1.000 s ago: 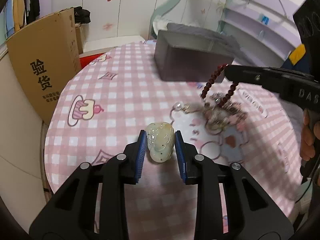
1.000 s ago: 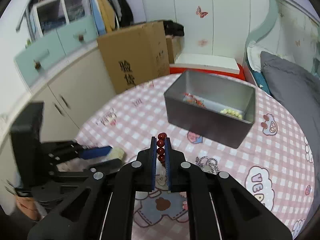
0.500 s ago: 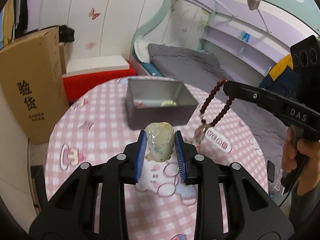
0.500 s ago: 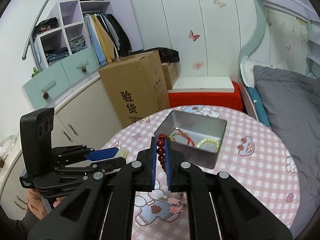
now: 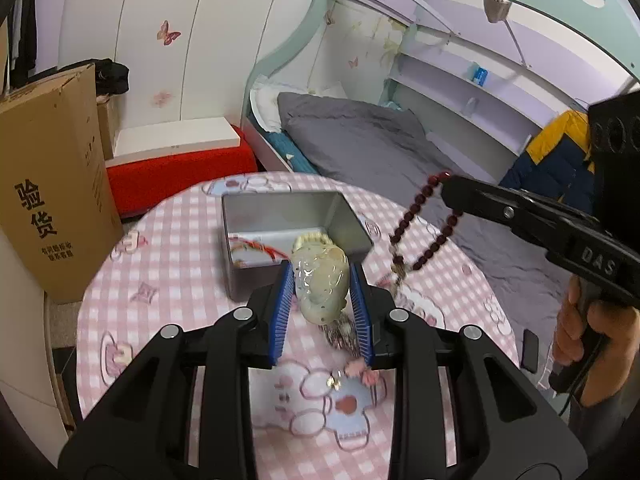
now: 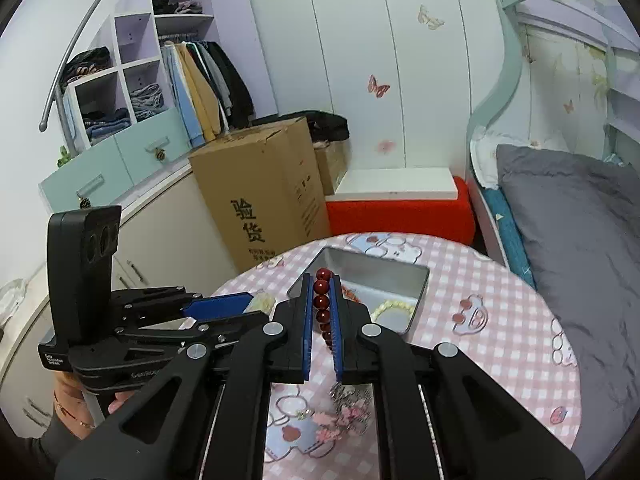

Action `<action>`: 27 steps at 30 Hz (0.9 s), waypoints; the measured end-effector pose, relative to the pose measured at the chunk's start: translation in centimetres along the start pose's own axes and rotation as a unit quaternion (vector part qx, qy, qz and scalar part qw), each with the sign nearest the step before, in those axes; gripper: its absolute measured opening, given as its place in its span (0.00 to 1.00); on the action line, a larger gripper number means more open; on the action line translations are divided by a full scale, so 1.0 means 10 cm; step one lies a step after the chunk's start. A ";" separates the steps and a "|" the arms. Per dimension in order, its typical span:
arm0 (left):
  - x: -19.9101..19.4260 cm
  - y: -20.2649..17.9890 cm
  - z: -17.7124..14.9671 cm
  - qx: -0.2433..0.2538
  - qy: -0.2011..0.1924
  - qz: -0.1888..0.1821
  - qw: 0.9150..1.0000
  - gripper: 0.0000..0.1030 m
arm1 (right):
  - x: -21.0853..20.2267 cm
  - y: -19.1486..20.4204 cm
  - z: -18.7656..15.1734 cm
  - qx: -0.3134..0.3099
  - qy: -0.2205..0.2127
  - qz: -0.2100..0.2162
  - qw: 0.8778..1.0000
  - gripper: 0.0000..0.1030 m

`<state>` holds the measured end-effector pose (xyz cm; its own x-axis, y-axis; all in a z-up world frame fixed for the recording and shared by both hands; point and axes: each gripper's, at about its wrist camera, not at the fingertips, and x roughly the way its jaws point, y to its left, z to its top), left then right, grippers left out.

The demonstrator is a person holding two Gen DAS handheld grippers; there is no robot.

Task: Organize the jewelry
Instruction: 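Carry both items over the grey box and open both tools to release them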

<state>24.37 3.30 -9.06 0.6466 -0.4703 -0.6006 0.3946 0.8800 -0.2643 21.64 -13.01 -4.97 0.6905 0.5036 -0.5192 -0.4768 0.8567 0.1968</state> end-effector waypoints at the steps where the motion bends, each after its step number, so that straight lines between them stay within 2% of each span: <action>1: 0.02 0.02 0.05 -0.003 0.001 -0.004 1.000 0.28 | 0.00 -0.01 0.03 -0.001 -0.002 0.000 1.000 0.06; 12: 0.52 0.19 0.43 -0.013 0.025 -0.006 1.000 0.28 | 0.17 -0.10 0.45 -0.011 -0.037 -0.010 0.999 0.06; 16: 0.78 0.24 0.41 -0.014 0.054 0.004 0.998 0.28 | 0.38 -0.18 0.47 -0.009 -0.025 -0.014 1.000 0.06; 21: 1.01 0.27 0.33 -0.016 0.084 0.012 0.996 0.28 | 0.64 -0.28 0.34 0.005 0.001 -0.015 1.000 0.06; 27: 1.10 0.31 0.28 -0.023 0.101 0.015 0.994 0.29 | 0.83 -0.37 0.19 0.015 0.032 -0.020 0.999 0.06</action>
<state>34.55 0.71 -14.34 0.5113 -0.4252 -0.7469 0.3437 0.8977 -0.2757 30.14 -11.75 -8.43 0.6725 0.4611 -0.5788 -0.4314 0.8798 0.1997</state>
